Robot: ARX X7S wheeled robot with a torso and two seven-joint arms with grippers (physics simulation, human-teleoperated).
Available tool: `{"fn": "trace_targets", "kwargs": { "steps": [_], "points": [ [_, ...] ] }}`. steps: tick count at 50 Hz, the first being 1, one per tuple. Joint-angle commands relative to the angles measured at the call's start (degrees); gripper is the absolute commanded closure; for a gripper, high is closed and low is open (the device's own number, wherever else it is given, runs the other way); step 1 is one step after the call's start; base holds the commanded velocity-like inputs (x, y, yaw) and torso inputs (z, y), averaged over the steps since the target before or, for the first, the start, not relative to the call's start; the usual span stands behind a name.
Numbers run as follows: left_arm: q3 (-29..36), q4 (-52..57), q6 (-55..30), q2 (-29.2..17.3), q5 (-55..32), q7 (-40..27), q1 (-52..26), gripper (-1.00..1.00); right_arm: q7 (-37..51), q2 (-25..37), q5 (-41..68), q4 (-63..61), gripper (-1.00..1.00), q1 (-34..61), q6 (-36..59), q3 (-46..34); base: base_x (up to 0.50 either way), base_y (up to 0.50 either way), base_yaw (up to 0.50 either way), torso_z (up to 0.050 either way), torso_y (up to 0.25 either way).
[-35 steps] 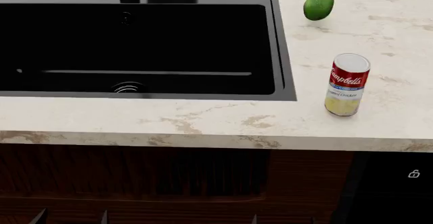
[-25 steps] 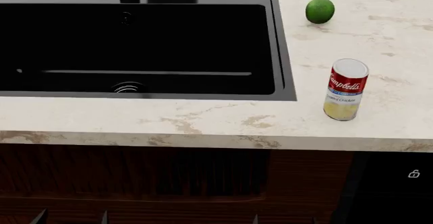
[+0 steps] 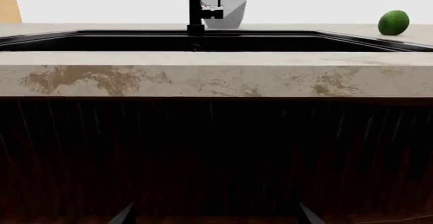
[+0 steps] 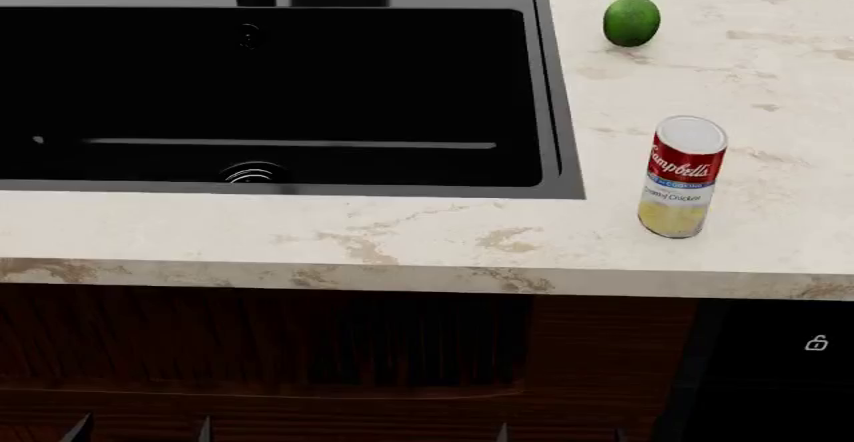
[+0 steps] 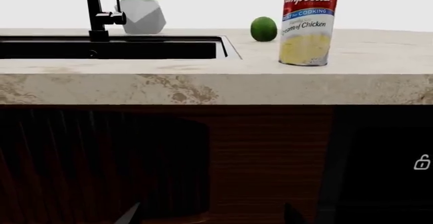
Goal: Pick the canned food from the counter and place it in the sink
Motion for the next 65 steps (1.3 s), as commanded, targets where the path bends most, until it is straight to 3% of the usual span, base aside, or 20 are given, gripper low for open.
{"fn": "trace_targets", "kwargs": {
  "steps": [1,26,32,34,41,49,60,63,65],
  "points": [
    [1.0,0.3,-0.1,-0.9,-0.6,-1.2,0.0,-1.0,1.1,0.9,0.8,-0.2,-1.0,0.0,-0.1,-1.2,0.0,0.0,0.0,0.0,0.0],
    [1.7,23.0,-21.1,-4.4,1.7,-6.6,-3.8,-1.0,5.2,5.2,-0.6,-26.6,-1.0,0.9,17.6,-2.1,0.0,0.0,0.0,0.0,0.0],
    [-1.4,29.5,-33.1,-5.5,0.2,-7.4,-7.6,-1.0,7.1,5.4,-1.3,-33.3,-1.0,3.4,28.3,-1.1,0.0,0.0,0.0,0.0,0.0],
    [-1.8,33.1,-37.7,-7.8,0.5,-6.9,-9.3,-1.0,6.9,6.3,-1.1,-36.7,-1.0,5.0,34.5,-0.7,0.0,0.0,0.0,0.0,0.0],
    [-9.5,39.3,-50.5,-10.9,-3.8,-5.5,-15.0,-1.0,3.6,10.3,1.2,-44.6,-1.0,9.6,47.1,0.0,0.0,0.0,0.0,0.0,0.0],
    [-17.3,44.4,-61.5,-12.7,-6.5,-5.7,-19.3,-1.0,0.4,8.8,8.9,-50.6,-1.0,15.7,57.0,9.0,0.0,0.0,0.0,0.0,0.0],
    [-21.4,45.6,-65.0,-14.4,-6.7,-6.1,-20.8,-1.0,-3.0,12.3,16.6,-58.8,-1.0,35.8,85.5,18.7,0.0,0.0,0.0,0.0,0.0],
    [-21.9,46.0,-65.3,-14.2,-7.0,-6.1,-21.1,-1.0,0.4,13.1,23.9,-58.2,-1.0,40.8,90.5,22.5,0.0,0.0,0.0,0.0,0.0],
    [-22.3,46.4,-65.4,-14.2,-7.3,-5.9,-21.0,-1.0,12.4,16.5,39.4,-55.1,-1.0,42.9,90.5,26.1,0.0,0.0,0.0,0.0,0.0]
  ]
}}
